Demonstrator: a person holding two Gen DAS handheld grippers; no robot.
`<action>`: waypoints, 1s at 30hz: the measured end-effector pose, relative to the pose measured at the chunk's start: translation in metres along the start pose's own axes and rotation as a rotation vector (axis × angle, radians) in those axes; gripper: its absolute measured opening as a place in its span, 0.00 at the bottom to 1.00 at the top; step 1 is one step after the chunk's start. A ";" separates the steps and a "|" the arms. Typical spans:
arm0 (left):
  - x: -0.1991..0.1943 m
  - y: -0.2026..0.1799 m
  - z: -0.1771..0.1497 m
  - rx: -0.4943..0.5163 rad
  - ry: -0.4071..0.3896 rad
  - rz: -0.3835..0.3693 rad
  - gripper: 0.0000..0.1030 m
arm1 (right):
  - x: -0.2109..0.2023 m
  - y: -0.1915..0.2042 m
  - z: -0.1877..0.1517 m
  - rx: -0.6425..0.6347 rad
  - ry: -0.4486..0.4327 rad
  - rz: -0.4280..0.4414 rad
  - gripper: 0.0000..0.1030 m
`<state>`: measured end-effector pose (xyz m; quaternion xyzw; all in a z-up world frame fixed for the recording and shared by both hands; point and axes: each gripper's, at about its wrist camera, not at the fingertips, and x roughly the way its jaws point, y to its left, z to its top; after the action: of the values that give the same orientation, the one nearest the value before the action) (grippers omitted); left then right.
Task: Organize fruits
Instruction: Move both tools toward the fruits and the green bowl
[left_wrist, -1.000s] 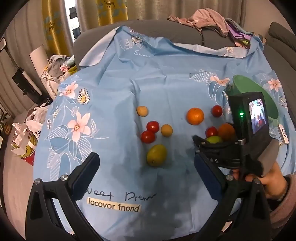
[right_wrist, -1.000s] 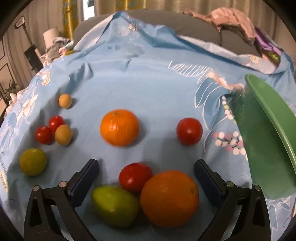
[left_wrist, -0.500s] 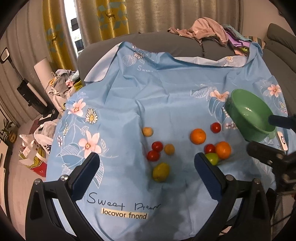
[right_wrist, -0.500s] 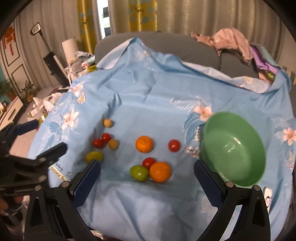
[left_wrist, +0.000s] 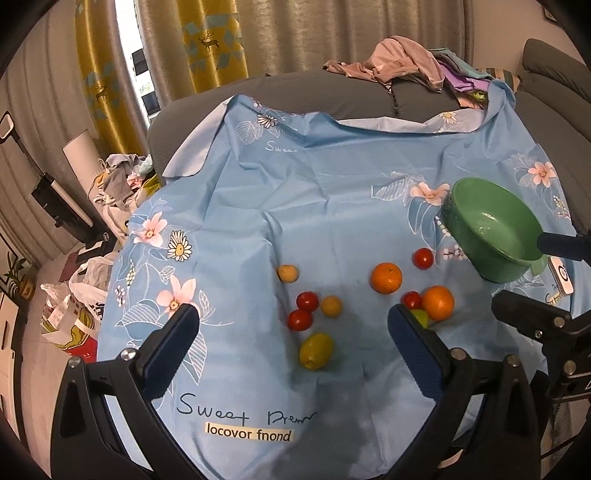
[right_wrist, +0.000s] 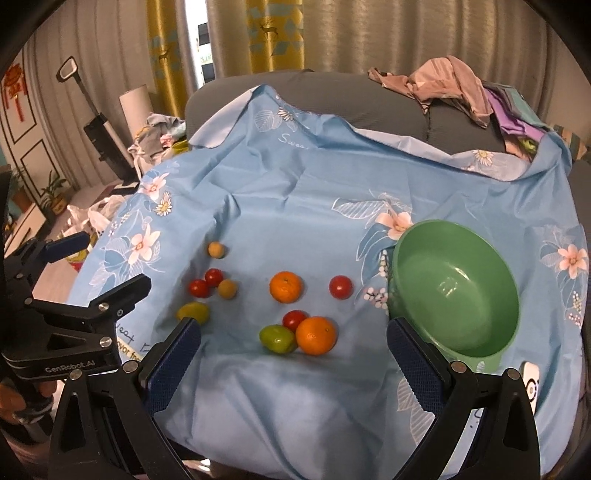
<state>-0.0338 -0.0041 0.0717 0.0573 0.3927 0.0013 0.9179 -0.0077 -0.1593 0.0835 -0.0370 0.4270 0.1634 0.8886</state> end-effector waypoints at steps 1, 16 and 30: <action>0.000 0.000 0.000 0.001 0.000 -0.001 0.99 | 0.000 0.000 0.000 0.000 0.000 0.001 0.98; 0.001 -0.004 -0.001 0.006 0.009 -0.006 0.99 | 0.001 0.001 -0.002 -0.003 0.011 0.000 0.98; 0.005 -0.003 -0.005 -0.012 0.008 -0.059 0.99 | 0.006 -0.004 -0.011 0.011 0.025 -0.003 0.98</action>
<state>-0.0345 -0.0062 0.0642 0.0403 0.3980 -0.0230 0.9162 -0.0118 -0.1636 0.0716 -0.0351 0.4387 0.1592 0.8837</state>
